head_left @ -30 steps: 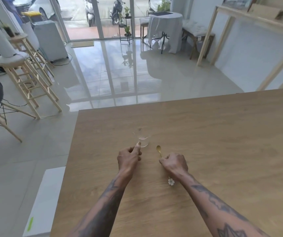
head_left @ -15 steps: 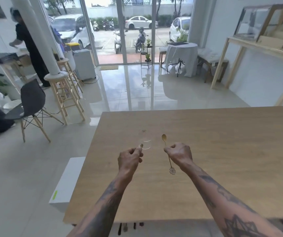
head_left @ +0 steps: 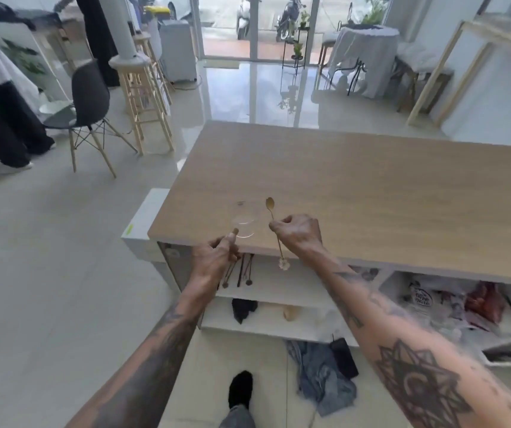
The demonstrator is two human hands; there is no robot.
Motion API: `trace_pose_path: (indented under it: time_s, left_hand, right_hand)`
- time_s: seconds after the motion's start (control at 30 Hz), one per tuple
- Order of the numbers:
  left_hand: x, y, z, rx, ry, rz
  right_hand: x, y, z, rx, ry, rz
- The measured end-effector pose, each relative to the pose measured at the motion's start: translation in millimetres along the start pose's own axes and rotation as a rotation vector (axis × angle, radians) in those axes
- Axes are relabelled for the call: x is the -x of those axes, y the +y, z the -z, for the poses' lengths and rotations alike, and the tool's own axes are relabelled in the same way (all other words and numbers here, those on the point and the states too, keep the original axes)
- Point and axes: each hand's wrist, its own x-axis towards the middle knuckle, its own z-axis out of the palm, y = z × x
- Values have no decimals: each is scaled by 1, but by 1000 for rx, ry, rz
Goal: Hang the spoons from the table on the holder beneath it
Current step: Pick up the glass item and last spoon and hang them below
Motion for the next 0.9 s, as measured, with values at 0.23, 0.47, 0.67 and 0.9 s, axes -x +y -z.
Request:
trace_pose_path:
  time_s: [0.23, 0.47, 0.67, 0.9]
  left_hand:
    - [33, -105, 31, -51, 62, 118]
    - [29, -219, 27, -59, 110, 318]
    - [-31, -282, -2, -18, 111, 339]
    - [-139, -319, -35, 4, 109, 342]
  right_hand:
    - [27, 59, -89, 53, -135, -90]
    - [19, 150, -179, 58, -250, -276]
    - [-42, 216, -235, -4, -220, -351]
    - [-151, 248, -279, -29, -151, -390]
